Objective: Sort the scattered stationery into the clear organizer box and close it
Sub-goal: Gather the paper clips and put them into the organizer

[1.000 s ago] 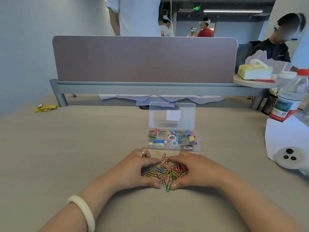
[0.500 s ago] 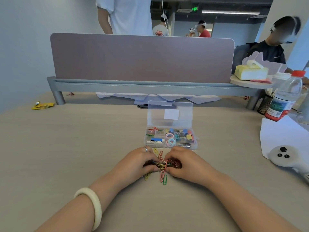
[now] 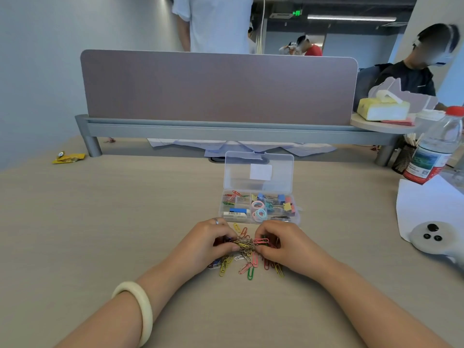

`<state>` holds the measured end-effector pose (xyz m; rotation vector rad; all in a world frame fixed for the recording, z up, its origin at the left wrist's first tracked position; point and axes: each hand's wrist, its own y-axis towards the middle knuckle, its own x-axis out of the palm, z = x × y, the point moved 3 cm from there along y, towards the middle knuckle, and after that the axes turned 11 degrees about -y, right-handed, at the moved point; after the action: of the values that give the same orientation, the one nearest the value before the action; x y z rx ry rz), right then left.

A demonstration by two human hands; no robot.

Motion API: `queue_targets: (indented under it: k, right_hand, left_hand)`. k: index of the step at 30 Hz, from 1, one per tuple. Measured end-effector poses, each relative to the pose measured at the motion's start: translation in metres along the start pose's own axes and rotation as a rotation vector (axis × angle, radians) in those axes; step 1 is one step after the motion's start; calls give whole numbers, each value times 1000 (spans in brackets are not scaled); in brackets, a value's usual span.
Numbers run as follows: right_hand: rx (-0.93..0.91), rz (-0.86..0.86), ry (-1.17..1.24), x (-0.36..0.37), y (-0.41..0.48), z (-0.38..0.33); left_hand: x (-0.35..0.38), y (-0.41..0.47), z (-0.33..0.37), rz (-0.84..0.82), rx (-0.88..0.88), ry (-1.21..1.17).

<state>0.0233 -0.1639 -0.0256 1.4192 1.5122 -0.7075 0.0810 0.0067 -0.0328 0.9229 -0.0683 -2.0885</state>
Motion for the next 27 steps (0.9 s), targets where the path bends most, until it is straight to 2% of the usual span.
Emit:
queue_targets:
  k: [7, 11, 20, 27]
  right_hand:
    - [85, 52, 207, -3, -1, 4]
    - [129, 56, 265, 0, 2, 8]
    - [230, 53, 492, 6, 5, 20]
    - [282, 98, 599, 0, 8, 23]
  left_hand:
    - [-18, 17, 2, 140, -31, -51]
    - [-33, 48, -3, 193, -80, 10]
    - [-20, 91, -34, 127, -149, 128]
    - [-28, 82, -40, 149, -157, -2]
